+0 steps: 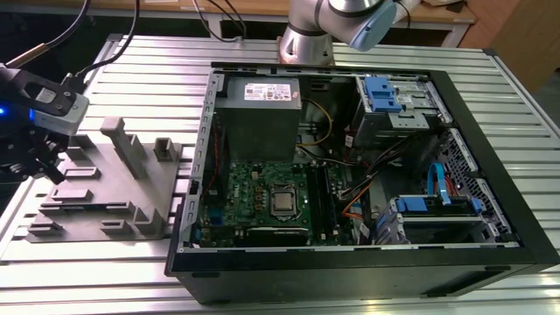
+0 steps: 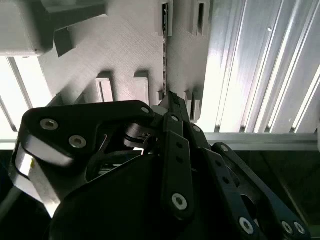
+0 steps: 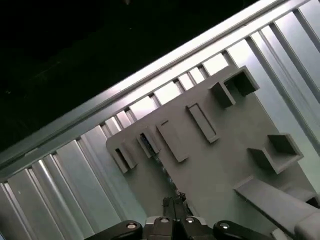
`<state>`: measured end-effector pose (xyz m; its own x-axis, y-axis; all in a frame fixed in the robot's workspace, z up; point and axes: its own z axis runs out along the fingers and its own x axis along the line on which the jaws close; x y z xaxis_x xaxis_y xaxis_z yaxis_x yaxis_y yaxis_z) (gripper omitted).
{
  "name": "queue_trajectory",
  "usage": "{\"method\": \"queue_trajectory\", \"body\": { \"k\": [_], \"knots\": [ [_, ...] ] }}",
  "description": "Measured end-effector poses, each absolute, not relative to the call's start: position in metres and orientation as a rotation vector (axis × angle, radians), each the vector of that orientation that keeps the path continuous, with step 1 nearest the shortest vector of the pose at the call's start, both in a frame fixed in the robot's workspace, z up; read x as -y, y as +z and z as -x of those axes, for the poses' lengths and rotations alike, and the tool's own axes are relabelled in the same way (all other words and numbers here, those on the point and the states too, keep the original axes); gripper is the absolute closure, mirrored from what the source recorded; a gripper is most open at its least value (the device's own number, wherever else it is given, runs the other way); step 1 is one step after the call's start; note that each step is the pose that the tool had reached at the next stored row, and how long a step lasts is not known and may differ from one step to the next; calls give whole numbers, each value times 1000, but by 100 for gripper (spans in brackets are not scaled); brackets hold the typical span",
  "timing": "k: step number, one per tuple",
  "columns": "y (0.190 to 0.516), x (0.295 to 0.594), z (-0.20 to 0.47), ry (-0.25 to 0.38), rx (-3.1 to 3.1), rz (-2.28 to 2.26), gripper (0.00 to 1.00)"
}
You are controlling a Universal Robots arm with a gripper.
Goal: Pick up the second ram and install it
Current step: 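Pick up the second ram and move it above second insertion slot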
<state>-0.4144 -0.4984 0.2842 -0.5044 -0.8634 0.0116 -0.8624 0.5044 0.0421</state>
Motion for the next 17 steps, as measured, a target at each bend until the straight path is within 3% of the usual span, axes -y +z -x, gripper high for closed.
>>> {"method": "queue_trajectory", "body": {
  "k": [17],
  "knots": [
    [280,498,414,-43,2425,-1943,93]
  ]
}}
